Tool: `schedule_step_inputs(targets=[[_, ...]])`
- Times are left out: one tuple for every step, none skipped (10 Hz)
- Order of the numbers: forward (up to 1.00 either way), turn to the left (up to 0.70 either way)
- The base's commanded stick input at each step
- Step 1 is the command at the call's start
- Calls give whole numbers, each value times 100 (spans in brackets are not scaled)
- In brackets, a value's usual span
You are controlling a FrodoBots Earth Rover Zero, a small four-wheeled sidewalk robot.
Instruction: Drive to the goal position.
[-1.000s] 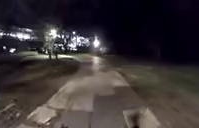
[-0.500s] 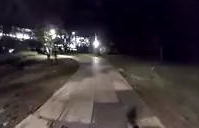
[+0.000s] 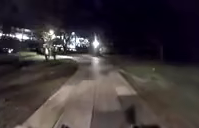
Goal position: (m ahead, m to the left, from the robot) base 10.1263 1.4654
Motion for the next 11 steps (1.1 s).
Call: schedule_step_inputs(targets=[[44, 0], [45, 0], [45, 0], [45, 0], [45, 0], [45, 0], [45, 0], [45, 0], [45, 0], [45, 0], [45, 0]])
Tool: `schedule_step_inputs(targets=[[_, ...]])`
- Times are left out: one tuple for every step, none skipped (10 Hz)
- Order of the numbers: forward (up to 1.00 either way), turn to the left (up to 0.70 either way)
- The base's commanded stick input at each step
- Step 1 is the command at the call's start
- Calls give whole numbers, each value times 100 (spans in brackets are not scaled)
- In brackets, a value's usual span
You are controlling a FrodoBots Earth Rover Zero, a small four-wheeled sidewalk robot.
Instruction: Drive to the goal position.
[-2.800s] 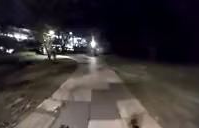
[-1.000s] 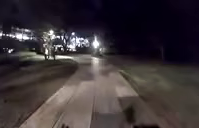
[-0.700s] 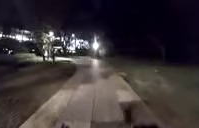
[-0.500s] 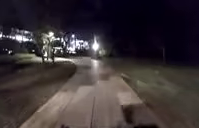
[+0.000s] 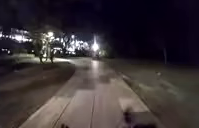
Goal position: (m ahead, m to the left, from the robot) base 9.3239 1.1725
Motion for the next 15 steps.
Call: schedule_step_inputs(targets=[[45, 0], [45, 0], [45, 0], [45, 0], [45, 0], [45, 0], [45, 0], [45, 0], [45, 0], [45, 0], [45, 0], [45, 0], [45, 0], [45, 0], [45, 0]])
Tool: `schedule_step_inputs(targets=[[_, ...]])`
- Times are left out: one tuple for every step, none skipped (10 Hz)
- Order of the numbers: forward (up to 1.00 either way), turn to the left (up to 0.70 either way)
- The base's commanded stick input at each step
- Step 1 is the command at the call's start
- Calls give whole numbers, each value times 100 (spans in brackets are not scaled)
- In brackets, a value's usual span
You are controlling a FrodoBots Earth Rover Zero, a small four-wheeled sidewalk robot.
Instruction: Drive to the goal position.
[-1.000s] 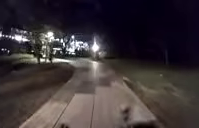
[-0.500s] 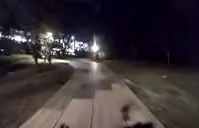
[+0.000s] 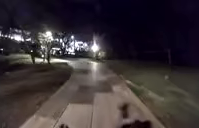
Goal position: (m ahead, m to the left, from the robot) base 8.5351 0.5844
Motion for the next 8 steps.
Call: schedule_step_inputs(targets=[[45, 0], [45, 0], [45, 0], [45, 0], [45, 0], [45, 0], [45, 0], [45, 0]])
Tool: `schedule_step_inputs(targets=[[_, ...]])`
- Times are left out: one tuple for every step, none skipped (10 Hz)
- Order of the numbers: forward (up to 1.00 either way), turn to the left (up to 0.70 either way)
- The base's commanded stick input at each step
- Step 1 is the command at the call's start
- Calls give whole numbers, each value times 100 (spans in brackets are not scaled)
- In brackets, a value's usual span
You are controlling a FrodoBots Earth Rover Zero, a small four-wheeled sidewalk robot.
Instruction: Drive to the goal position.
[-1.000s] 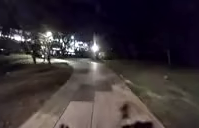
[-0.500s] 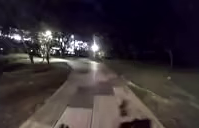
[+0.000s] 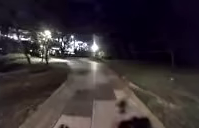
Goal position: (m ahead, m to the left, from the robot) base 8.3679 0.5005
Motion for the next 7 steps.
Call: schedule_step_inputs(targets=[[45, 0], [45, 0], [45, 0], [45, 0], [45, 0], [45, 0], [45, 0]])
